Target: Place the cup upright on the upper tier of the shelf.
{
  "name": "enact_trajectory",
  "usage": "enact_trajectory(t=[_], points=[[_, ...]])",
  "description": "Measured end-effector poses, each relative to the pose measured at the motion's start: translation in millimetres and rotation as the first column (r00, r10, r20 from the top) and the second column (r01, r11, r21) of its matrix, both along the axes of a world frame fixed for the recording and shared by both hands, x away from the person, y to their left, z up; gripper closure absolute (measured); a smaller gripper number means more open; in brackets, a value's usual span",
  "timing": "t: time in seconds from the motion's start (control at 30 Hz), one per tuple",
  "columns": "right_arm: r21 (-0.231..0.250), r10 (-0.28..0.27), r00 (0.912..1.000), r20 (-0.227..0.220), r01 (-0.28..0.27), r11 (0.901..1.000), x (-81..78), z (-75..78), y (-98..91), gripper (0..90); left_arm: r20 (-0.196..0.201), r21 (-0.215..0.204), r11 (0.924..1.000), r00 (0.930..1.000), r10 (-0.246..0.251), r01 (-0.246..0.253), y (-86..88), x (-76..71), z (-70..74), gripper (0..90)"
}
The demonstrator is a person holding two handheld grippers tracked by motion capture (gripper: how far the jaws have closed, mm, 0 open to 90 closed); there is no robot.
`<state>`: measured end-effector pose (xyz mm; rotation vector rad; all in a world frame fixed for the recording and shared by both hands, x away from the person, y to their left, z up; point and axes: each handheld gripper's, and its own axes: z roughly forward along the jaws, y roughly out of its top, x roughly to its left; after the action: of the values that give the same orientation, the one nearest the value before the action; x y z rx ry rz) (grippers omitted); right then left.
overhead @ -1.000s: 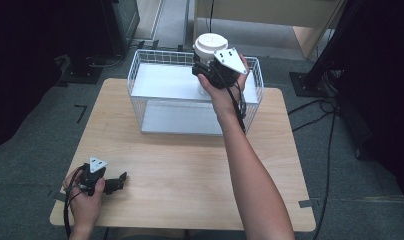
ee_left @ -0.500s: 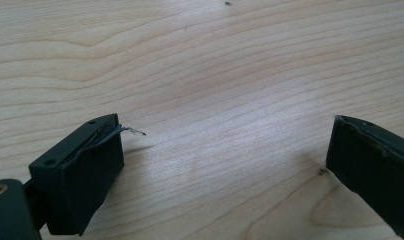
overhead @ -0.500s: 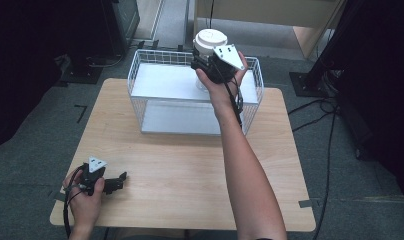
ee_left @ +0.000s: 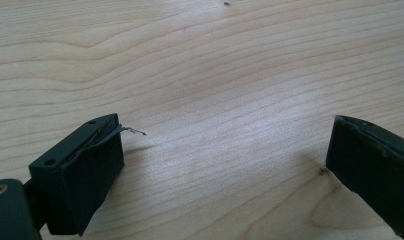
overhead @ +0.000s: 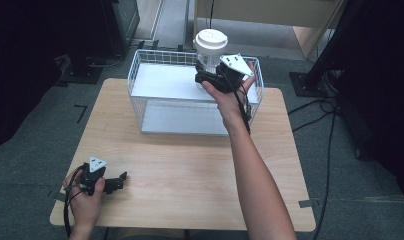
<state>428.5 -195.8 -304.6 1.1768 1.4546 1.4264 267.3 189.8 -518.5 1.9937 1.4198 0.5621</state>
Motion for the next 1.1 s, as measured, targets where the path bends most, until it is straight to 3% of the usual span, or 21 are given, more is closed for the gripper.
enact_trajectory(t=[0.17,0.4,0.67,0.8,0.93,1.1], points=[[-0.011,0.016,0.9999,0.0,-0.016,0.9998,-17.5,-8.4,-7.4,0.0,0.0,0.009,1.0,1.0,0.0,0.0,-0.8,-0.1,-0.1,2.5],[-0.09,0.034,0.9991,0.024,-0.031,0.9955,-46.1,-23.8,-11.5,0.0,-0.002,0.018,0.9998,1.0,-0.001,0.001,-1.6,-0.1,-0.2,2.4],[-0.123,0.056,0.9984,0.01,-0.054,0.9909,-77.5,-43.9,-15.3,0.0,-0.003,0.023,0.9997,1.0,-0.003,0.003,-1.7,-0.1,-0.1,2.4],[-0.124,0.059,0.9983,0.002,-0.058,0.9906,-90.6,-53.7,-21.5,0.0,-0.003,0.024,0.9997,1.0,-0.003,0.003,-1.8,-0.1,-0.1,2.4],[-0.084,0.045,0.9989,-0.013,-0.046,0.9954,-103.5,-62.5,-31.1,0.0,-0.004,0.026,0.9997,1.0,-0.003,0.003,-1.9,-0.1,-0.1,2.4],[-0.085,0.033,0.9992,-0.022,-0.034,0.9957,-122.7,-78.6,-43.3,0.0,-0.004,0.026,0.9997,1.0,-0.003,0.003,-2.0,-0.1,0.0,2.4]])
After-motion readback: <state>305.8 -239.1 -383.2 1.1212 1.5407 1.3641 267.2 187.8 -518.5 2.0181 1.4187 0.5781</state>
